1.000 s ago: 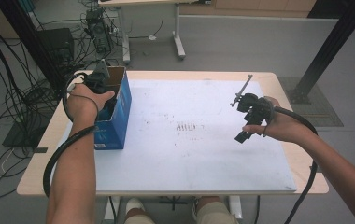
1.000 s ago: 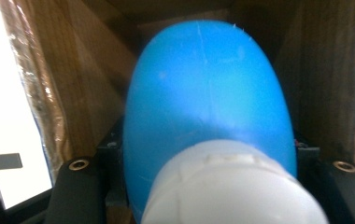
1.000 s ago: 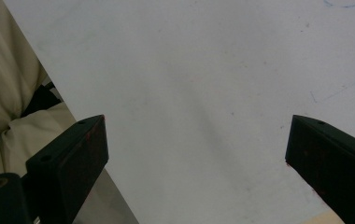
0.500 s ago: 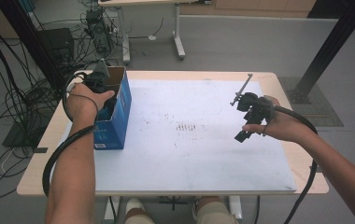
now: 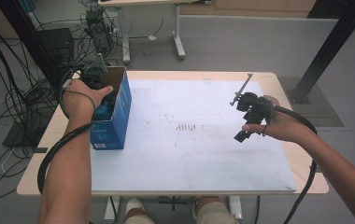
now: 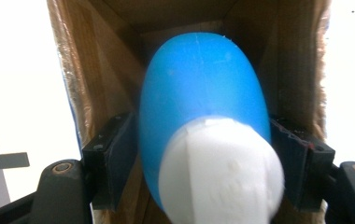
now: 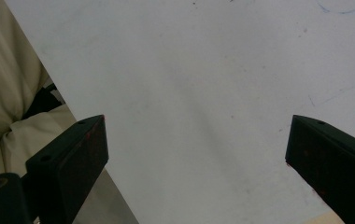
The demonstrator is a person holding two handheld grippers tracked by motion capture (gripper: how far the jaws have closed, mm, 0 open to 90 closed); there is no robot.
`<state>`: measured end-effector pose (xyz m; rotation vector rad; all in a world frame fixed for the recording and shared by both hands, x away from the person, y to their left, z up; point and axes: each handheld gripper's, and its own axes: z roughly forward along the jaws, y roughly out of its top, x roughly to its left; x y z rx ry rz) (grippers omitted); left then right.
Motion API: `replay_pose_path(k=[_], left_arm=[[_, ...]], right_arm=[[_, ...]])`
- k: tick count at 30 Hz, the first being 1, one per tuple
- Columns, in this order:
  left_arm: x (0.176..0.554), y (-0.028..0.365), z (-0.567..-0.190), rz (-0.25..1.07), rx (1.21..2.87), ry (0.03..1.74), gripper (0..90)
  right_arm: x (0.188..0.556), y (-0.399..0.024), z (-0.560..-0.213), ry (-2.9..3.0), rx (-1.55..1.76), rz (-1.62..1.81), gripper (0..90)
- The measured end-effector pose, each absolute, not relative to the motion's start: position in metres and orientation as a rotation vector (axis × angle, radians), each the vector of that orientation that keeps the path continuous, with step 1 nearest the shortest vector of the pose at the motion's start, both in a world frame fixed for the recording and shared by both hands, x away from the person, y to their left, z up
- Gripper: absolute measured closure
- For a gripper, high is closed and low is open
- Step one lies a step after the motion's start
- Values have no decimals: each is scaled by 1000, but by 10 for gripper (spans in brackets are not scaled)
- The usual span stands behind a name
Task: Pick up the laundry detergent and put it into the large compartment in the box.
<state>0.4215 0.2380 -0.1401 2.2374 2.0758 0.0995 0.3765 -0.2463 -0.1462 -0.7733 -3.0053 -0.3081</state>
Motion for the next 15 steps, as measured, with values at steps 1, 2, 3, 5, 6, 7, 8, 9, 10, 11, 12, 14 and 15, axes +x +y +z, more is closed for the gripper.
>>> replay_pose_path(k=[1, 2, 3, 5, 6, 7, 8, 9, 10, 11, 12, 14, 15], left_arm=[[420, 238, -138, 101, 2232, 2076, 277], [419, 238, -136, 103, 2235, 2073, 275], [419, 238, -135, 105, 2235, 2072, 271], [417, 238, -132, 104, 2233, 2067, 264], [417, 237, -130, 106, 2244, 2064, 264], [416, 236, -128, 108, 2249, 2061, 263], [415, 235, -126, 110, 2253, 2055, 263], [414, 235, -124, 112, 2258, 2053, 262], [413, 234, -122, 116, 2259, 2054, 258], [413, 232, -120, 125, 2273, 2053, 256], [412, 231, -118, 130, 2276, 2054, 256], [409, 230, -112, 138, 2278, 2048, 248], [408, 230, -110, 145, 2282, 2043, 246]], right_arm=[[376, -246, -146, -3005, -775, -308, 57], [376, -246, -146, -3003, -778, -305, 57], [376, -246, -146, -3007, -774, -309, 57], [377, -246, -145, -3007, -775, -312, 57], [377, -246, -145, -3007, -775, -314, 56], [377, -246, -145, -3007, -775, -317, 57], [377, -246, -145, -3008, -773, -318, 57], [377, -245, -145, -3008, -776, -316, 56], [377, -245, -145, -3008, -774, -317, 57], [377, -245, -145, -3009, -772, -318, 56], [378, -245, -145, -3009, -775, -321, 55], [378, -244, -145, -3008, -780, -318, 55], [379, -243, -145, -3006, -780, -317, 56]])
